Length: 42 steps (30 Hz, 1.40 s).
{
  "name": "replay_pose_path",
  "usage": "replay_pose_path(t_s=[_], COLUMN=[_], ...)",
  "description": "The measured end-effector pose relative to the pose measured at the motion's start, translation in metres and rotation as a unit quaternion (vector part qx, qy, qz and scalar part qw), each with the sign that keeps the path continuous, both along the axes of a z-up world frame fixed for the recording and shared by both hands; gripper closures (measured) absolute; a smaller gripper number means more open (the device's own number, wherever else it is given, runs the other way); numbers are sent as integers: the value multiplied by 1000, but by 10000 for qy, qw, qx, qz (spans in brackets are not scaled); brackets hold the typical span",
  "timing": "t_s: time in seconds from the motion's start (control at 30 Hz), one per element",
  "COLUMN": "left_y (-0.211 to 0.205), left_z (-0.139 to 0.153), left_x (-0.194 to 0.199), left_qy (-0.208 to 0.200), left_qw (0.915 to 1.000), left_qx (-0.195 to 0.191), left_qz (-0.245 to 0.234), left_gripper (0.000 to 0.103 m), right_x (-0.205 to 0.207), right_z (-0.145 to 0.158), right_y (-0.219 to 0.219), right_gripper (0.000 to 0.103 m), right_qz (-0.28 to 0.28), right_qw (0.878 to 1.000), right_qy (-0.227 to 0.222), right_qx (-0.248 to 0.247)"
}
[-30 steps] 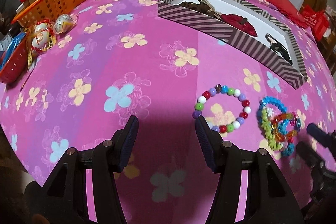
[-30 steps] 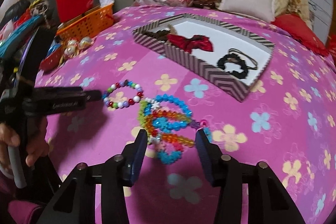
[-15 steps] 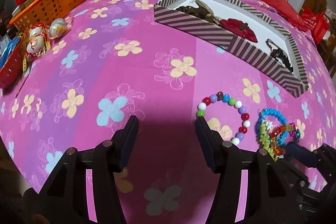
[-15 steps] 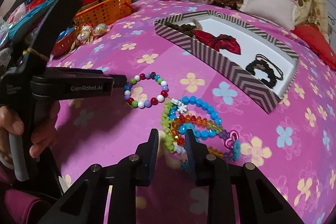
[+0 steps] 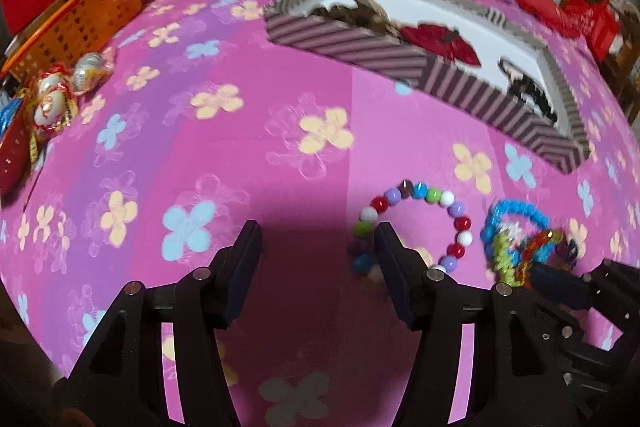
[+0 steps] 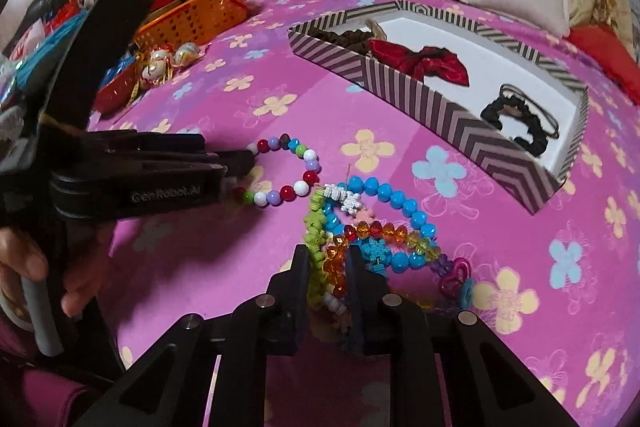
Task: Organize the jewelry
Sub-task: 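Grasp the multicolour bead bracelet with the left gripper while the right grasps the amber bead bracelet, then carry both bead bracelets over the tray with the left and right grippers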
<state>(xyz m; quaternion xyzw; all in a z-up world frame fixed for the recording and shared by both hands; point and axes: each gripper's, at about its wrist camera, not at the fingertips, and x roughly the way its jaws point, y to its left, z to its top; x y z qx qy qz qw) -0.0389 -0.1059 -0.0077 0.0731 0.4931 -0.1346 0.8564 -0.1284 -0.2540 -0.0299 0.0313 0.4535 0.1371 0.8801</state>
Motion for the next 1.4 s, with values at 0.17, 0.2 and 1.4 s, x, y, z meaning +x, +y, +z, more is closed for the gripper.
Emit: replay_pose_path(t_s=[0.17,0.2,1.4], left_y=[-3,-3,-6], left_z=[-19,-20,79], left_x=[3,4,-19], left_qy=[-46,-71,-594], left_qw=[10000,9999,9951], left_qx=[-31,-38,-590], left_qz=[-67,-112,-522], left_gripper=[46,52,95], right_x=[-9,-13,-44], right_z=[8,12,110], right_y=[-15,-20,-85], right_gripper=[94,94,94], right_qz=[-127,-165,-818], right_qw=[9990,9980,9774], right_qy=[-54,-84,-1169], right_qx=[434,608,1561])
